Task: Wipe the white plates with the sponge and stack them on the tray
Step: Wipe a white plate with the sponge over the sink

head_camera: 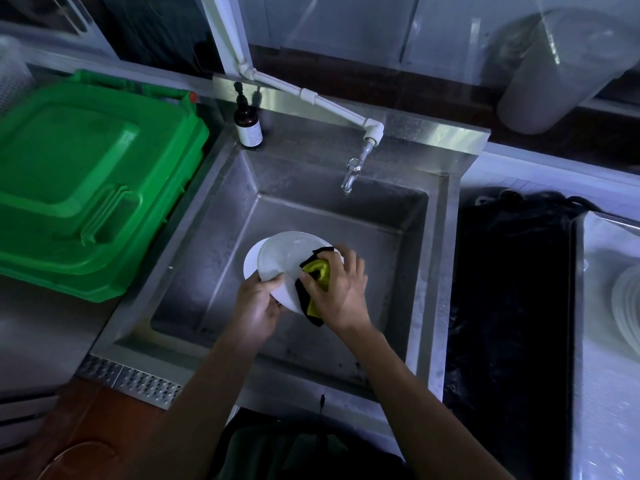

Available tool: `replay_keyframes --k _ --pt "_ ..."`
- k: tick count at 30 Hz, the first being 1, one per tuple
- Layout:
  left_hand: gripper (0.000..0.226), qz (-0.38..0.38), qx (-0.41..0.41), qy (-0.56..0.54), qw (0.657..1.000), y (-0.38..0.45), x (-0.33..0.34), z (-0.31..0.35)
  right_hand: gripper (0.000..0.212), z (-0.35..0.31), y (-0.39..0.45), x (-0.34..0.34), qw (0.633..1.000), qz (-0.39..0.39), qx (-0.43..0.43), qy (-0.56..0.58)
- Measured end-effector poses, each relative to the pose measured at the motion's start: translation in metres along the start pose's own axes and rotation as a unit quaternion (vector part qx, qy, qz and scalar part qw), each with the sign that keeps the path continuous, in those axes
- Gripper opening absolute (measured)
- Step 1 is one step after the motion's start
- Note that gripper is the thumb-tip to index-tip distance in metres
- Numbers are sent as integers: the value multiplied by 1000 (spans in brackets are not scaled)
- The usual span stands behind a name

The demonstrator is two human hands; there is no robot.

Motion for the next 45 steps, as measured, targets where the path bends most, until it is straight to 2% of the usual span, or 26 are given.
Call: replay_keyframes --k 5,9,19,27,32,37,42,45 --pt "37 14 -3 -30 999 2 6 -2 50 -6 -14 -1 995 30 -1 96" --pt "38 15 12 -40 999 -1 9 -3 48 -6 -18 1 999 19 -18 27" --pt "36 3 34 -53 998 -5 11 1 45 -17 -38 4 994 13 -106 35" --pt "37 -56 43 -50 996 -13 9 2 48 10 -31 -15 997 25 -44 50" --pt "43 -96 44 -30 994 -13 5 2 53 27 -24 -24 993 46 12 105" --pt "36 -171 59 -15 983 -15 -4 5 55 41 -10 -37 988 53 51 133" --pt "54 -203 44 19 978 -17 -7 6 52 43 3 -47 987 51 65 137" --pt "56 -224 39 51 973 -22 -4 7 53 41 9 -49 991 42 49 116"
Point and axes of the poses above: each hand's wrist, its own y-axis towards the middle knuckle, its own x-axis out of the palm, z = x × y, the point moved 4 cm from there along y, towards the middle knuckle, and after that the axes turned 4 degrees about y, right-handed, at the moved point
